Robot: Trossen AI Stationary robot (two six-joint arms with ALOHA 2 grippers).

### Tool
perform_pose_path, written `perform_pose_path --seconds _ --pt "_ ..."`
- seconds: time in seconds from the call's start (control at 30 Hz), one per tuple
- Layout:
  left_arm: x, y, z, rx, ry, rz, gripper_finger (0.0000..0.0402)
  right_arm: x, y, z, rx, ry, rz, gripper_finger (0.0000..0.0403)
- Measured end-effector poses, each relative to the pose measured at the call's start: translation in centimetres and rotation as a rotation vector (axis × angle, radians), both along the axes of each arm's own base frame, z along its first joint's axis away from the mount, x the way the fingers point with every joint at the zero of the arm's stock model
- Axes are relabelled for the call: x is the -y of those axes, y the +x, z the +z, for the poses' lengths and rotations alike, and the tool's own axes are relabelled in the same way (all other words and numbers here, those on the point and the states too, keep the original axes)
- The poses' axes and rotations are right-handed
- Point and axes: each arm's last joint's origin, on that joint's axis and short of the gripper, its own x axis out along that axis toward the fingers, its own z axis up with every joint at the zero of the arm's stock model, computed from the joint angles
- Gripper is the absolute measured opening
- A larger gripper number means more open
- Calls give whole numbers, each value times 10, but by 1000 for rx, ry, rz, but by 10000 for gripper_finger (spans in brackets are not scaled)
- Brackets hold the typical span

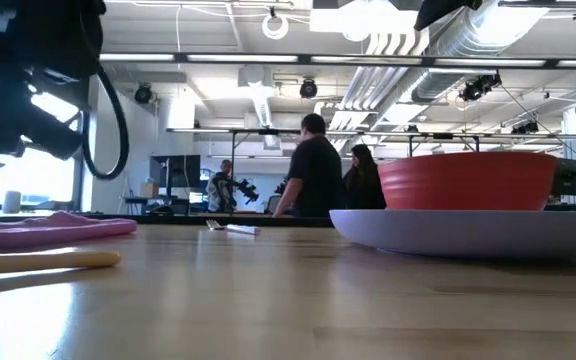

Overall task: Set table place
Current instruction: Move the purple table napkin to the middle left of the table, then move the purple plate closer to the center of the table

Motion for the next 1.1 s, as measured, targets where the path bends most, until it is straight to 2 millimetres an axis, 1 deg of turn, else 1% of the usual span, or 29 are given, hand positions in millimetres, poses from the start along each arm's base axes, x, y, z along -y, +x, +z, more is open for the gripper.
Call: perform_pose_path --seconds 0.1,0.17,0.23,0.27,0.37,0.47,0.6,0.7,0.73,0.83,1.1 --pt "-3 -4 15 39 46 -9 0 0 -1 -1 -3 11 -10 0" --pt "-5 0 30 122 106 -19 0 0 -6 -5 -44 53 -58 0" --pt "-7 2 51 215 184 -19 0 1 -14 -17 -113 123 -154 0" --pt "-10 2 60 249 226 -8 0 0 -18 -26 -170 161 -203 0" --pt "-21 -2 85 291 309 35 0 -3 -29 -59 -302 266 -344 0" --pt "-35 -8 102 281 341 38 0 -11 -39 -102 -363 423 -414 0" --pt "-55 -9 117 293 379 8 0 -29 -49 -161 -328 638 -442 0" --pt "-69 -7 123 306 393 -15 0 -42 -55 -198 -287 743 -481 0" --pt "-73 -7 125 296 396 -28 0 -46 -53 -203 -265 739 -474 0" --pt "-85 -4 129 316 411 -51 0 -54 -47 -206 -207 752 -505 0" --pt "-107 4 135 378 447 -117 0 -68 -32 -212 -270 748 -587 0"
